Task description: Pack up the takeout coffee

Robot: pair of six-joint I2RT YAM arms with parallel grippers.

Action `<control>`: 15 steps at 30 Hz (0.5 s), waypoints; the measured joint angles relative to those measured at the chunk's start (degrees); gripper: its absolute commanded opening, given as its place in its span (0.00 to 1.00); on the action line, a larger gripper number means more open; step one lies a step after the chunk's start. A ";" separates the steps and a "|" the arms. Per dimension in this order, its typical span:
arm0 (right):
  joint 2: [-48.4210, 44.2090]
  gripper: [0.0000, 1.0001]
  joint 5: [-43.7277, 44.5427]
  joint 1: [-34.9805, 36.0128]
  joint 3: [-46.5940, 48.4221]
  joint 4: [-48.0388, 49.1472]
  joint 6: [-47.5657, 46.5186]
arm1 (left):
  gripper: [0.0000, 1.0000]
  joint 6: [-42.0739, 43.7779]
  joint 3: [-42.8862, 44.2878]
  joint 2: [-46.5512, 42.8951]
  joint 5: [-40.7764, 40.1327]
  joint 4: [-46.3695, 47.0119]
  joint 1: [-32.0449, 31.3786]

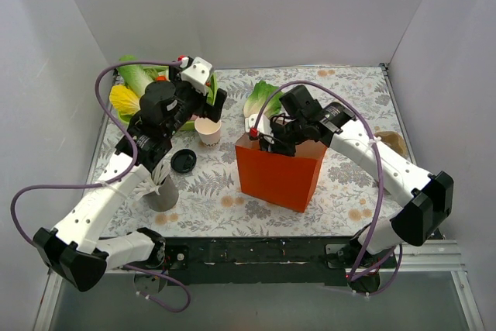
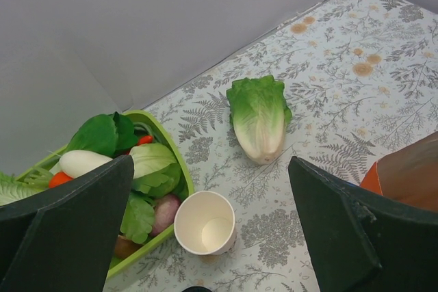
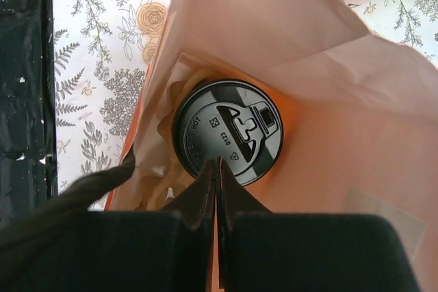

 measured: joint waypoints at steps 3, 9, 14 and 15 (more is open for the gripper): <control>0.35 0.01 0.00 0.02 -0.24 1.22 1.33 | 0.98 -0.04 0.00 0.72 -0.20 -0.07 0.00; 1.44 0.01 0.79 0.00 7.96 0.07 3.98 | 0.98 0.83 1.29 4.94 -3.39 -1.22 0.74; -2.10 0.25 2.71 0.02 15.54 4.33 6.03 | 0.98 1.46 7.72 11.08 -6.21 -5.57 2.99; -3.89 0.35 3.43 0.00 15.39 5.31 6.78 | 0.98 1.49 8.83 11.69 -6.49 -7.06 3.93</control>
